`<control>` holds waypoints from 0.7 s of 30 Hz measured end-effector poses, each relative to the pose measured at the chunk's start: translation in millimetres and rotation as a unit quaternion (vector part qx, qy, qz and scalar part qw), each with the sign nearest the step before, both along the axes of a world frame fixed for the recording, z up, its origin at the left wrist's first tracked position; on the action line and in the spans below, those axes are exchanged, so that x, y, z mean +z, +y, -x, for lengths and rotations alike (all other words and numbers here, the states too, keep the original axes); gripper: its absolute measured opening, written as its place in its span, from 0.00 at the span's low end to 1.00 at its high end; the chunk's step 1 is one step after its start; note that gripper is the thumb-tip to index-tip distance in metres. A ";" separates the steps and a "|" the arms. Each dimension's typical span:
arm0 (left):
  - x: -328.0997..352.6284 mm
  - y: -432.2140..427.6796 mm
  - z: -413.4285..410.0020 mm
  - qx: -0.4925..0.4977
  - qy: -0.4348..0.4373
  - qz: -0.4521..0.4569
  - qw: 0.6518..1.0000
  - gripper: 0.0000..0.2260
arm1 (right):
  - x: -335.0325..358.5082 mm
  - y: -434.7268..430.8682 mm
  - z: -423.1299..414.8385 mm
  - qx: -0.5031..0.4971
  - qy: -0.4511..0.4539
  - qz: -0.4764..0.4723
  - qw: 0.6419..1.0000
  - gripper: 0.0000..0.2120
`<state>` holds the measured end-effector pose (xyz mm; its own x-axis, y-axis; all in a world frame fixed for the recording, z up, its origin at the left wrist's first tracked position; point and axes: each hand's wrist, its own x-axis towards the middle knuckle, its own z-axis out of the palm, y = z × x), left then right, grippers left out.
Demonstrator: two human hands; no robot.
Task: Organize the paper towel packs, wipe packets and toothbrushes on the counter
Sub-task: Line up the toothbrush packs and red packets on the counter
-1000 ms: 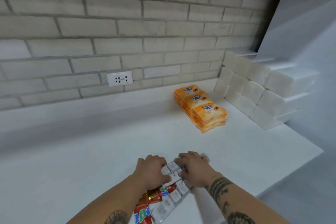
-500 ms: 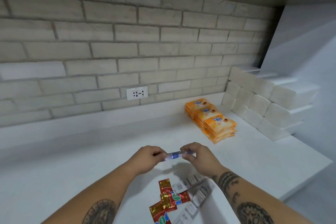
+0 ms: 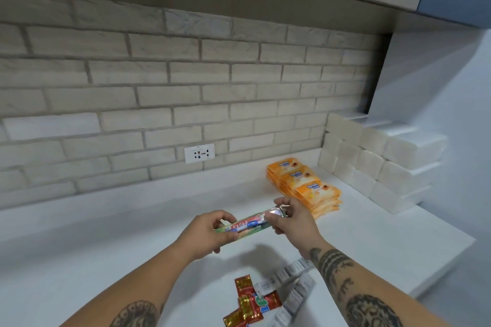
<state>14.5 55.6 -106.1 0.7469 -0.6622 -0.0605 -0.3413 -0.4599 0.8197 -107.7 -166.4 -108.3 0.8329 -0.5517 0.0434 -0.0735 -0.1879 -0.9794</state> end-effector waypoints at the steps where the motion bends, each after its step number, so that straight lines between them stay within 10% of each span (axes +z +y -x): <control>1: -3.7 -2.0 -0.1 0.001 -0.003 -0.001 1.000 0.10 | -3.8 -1.1 1.6 0.006 0.002 -0.001 1.000 0.17; 21: -92.0 -89.9 -71.6 0.063 -0.130 -0.125 0.982 0.06 | -101.1 -96.3 -101.1 0.026 0.116 0.267 0.956 0.15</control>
<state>86.1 -34.2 -198.1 0.8336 -0.5523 -0.0056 -0.4518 -0.6877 0.5682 -6.7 -262.7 -209.3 0.8796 -0.4607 0.1183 -0.2549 -0.6665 -0.7005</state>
